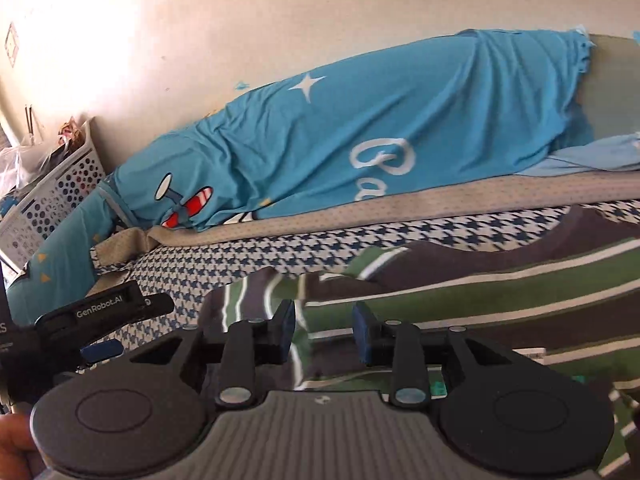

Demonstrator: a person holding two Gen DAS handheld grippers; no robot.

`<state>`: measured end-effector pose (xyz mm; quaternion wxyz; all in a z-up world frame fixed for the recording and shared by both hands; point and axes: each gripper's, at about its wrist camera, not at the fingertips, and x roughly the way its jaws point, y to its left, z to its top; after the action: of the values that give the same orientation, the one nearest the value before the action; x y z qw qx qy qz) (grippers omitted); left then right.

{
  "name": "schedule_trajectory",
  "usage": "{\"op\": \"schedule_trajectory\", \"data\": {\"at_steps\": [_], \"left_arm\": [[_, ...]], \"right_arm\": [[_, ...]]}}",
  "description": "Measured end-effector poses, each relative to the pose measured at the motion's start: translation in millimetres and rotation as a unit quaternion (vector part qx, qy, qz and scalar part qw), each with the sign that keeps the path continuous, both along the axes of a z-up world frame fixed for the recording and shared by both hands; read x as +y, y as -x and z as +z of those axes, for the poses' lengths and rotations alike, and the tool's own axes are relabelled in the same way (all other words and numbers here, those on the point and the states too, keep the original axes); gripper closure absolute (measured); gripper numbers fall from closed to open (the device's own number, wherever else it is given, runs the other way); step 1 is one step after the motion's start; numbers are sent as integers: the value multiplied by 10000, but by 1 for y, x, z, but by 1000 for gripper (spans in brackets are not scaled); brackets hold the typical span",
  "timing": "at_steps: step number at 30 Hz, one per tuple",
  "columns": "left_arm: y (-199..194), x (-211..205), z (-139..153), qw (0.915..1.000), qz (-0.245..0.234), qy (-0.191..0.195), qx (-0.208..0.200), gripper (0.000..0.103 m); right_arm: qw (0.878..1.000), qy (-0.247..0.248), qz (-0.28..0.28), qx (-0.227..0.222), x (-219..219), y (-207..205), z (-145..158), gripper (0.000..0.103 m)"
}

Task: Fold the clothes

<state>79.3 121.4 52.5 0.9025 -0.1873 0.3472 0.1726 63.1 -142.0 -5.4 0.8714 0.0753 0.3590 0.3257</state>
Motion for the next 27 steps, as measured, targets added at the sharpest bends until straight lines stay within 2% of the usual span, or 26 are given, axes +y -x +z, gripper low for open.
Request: {"op": "schedule_trajectory", "data": {"at_steps": [8, 17, 21, 27], "left_arm": [[-21, -49, -1, 9972, -729, -155, -65, 0], [-45, -82, -18, 9905, -1350, -241, -60, 0], [-56, -90, -27, 9873, -1562, -268, -63, 0], [-73, -103, -41, 9773, -2113, -126, -56, 0]], "right_arm": [[9992, 6, -395, 2, -41, -13, -9, 67], [9967, 446, -558, -396, -67, -30, -6, 65], [9916, 613, -956, -624, -92, -46, -6, 60], [9827, 740, -1515, -772, -122, -76, -10, 56]]}}
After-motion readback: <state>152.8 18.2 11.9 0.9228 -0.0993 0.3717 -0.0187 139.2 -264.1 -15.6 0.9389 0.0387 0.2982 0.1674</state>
